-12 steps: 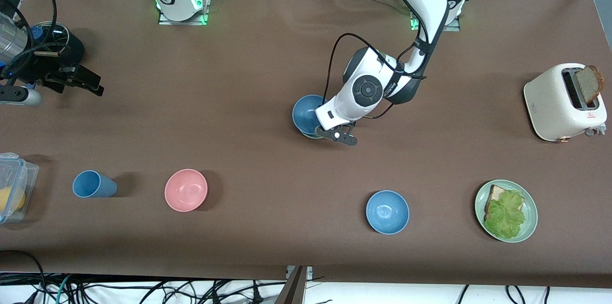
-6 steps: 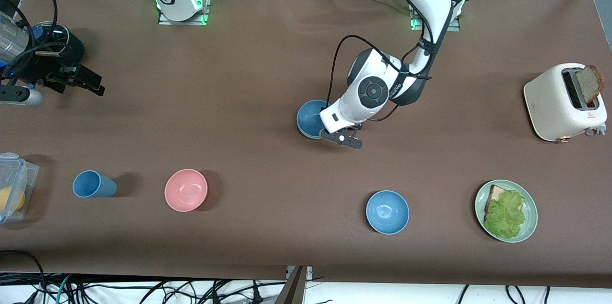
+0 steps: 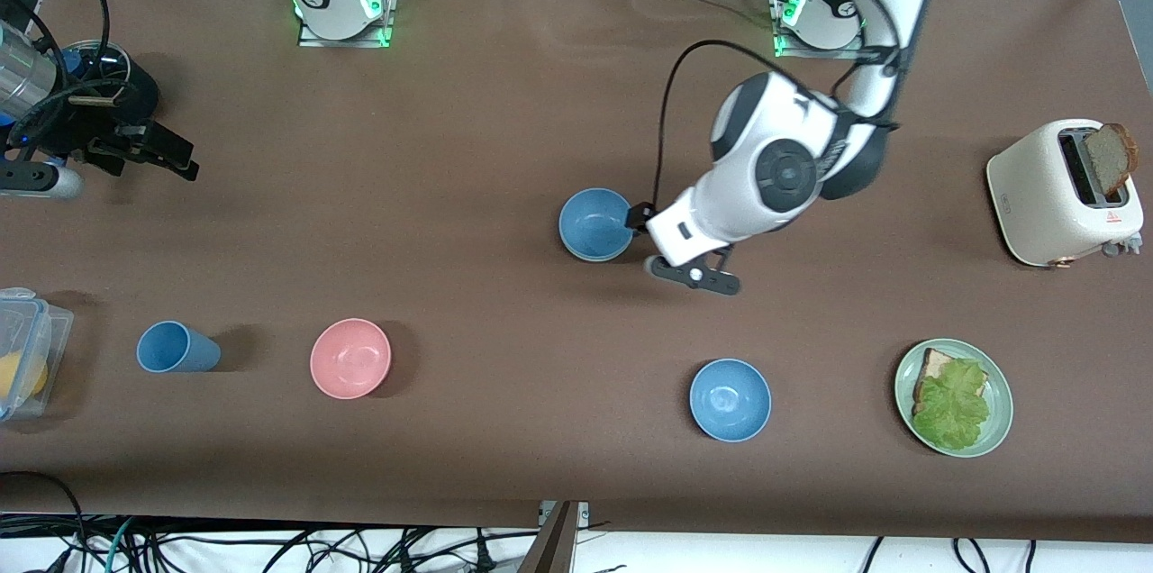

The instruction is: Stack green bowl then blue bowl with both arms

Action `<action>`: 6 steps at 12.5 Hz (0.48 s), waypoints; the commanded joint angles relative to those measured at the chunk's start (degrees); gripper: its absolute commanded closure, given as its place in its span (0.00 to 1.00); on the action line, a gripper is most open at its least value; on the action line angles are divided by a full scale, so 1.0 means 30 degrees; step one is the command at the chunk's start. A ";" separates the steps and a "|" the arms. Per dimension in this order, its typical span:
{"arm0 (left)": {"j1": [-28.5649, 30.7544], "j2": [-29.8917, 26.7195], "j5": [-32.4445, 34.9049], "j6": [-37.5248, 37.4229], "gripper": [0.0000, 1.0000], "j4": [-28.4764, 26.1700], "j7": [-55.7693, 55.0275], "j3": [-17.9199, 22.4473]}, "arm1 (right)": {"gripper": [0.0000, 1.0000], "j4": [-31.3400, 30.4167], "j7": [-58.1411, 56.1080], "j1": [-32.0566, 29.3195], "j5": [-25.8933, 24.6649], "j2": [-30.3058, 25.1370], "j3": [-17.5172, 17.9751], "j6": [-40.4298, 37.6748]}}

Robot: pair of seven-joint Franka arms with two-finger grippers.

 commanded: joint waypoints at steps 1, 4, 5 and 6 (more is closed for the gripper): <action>0.1580 -0.2212 0.1493 -0.1387 0.00 0.0005 0.0332 -0.0008 | 0.01 0.0621 -0.0079 -0.0045 0.0036 0.0242 0.0118 -0.0460; 0.3745 -0.4176 0.3515 -0.3612 0.00 0.0093 0.0362 -0.0182 | 0.01 0.0621 -0.0108 -0.0045 0.0065 0.0213 0.0118 -0.0489; 0.4652 -0.4675 0.3608 -0.4461 0.00 0.0267 0.0391 -0.0242 | 0.01 0.0621 -0.0050 -0.0045 0.0065 0.0213 0.0118 -0.0460; 0.5618 -0.4970 0.3637 -0.5571 0.00 0.0559 0.0420 -0.0445 | 0.01 0.0621 -0.0078 -0.0045 0.0065 0.0242 0.0118 -0.0460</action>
